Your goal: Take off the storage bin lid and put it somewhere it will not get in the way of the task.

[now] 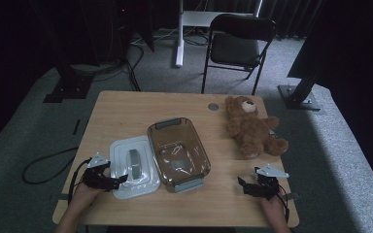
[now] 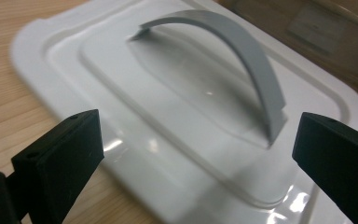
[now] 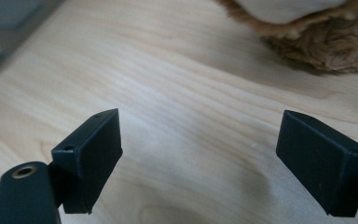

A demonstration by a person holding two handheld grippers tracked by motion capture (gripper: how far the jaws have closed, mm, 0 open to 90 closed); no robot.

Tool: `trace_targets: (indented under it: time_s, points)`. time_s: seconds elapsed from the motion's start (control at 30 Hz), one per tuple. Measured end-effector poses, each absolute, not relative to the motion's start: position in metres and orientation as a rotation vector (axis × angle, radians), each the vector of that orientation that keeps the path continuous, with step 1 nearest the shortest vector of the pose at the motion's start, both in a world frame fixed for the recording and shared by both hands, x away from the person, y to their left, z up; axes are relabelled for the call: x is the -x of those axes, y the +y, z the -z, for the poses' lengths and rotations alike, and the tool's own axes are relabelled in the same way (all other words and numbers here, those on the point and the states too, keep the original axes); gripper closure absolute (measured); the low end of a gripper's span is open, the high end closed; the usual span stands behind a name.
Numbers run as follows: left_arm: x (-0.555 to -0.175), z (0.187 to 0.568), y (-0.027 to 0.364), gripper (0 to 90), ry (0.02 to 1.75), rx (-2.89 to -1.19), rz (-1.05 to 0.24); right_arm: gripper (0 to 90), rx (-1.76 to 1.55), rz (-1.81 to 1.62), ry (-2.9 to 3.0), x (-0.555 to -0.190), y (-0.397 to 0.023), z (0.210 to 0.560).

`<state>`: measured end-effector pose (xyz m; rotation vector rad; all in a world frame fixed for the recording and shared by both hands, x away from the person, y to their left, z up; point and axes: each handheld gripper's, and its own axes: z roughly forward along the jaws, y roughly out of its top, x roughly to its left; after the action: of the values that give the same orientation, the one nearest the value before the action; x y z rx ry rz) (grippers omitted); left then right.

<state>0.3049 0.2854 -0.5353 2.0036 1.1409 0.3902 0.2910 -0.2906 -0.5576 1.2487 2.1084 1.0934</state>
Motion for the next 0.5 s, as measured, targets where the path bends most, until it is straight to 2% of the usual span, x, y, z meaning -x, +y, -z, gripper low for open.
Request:
trace_targets:
  time_s: [0.5]
  points:
    - [-0.289,0.541,0.310,2.8,1.244,-1.967,-0.498,12.6,-1.228,-1.281,1.969,-0.292,-0.297,0.502]
